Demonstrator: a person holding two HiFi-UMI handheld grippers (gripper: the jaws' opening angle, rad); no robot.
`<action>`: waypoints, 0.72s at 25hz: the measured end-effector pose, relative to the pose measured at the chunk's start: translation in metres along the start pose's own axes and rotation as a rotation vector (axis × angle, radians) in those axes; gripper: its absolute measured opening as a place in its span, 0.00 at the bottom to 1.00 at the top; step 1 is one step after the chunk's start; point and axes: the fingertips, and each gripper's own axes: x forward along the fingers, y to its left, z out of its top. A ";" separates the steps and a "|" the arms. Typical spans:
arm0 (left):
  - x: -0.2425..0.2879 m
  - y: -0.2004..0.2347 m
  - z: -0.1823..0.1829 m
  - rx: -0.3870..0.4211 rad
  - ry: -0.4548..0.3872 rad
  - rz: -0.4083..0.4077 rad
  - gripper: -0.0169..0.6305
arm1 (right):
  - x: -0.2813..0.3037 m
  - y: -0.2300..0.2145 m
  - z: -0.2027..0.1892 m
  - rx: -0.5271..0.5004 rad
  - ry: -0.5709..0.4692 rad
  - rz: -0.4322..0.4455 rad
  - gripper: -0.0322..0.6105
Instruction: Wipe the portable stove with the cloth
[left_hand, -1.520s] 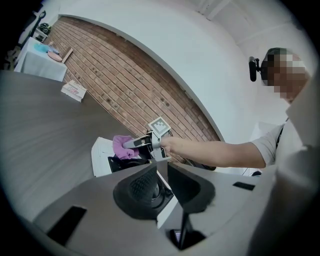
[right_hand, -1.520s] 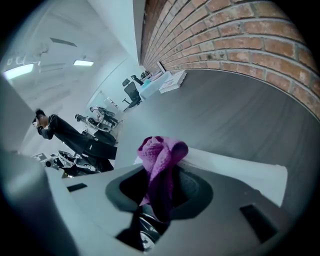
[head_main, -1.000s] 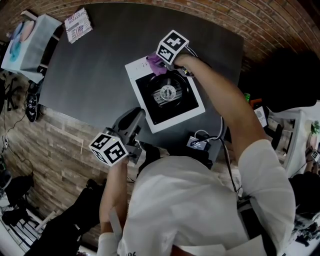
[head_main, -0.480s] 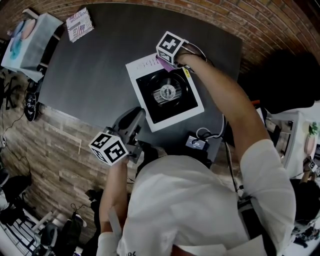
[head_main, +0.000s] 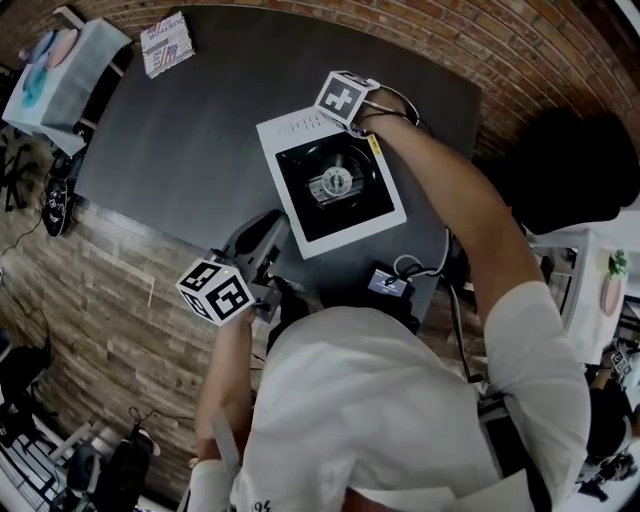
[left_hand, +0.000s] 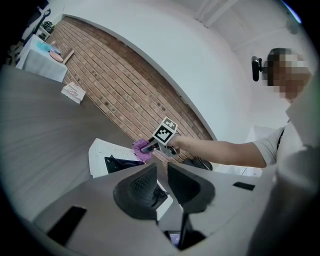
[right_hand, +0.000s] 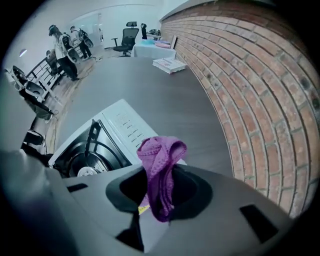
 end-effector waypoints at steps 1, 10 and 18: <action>-0.001 0.000 0.001 0.001 -0.003 -0.001 0.13 | -0.005 0.000 0.003 0.004 -0.016 -0.002 0.23; -0.007 -0.007 0.002 0.006 -0.022 -0.017 0.13 | -0.027 0.056 0.048 0.177 -0.235 0.236 0.23; -0.017 -0.004 -0.004 -0.003 -0.028 0.009 0.13 | -0.004 0.097 0.058 0.262 -0.254 0.382 0.23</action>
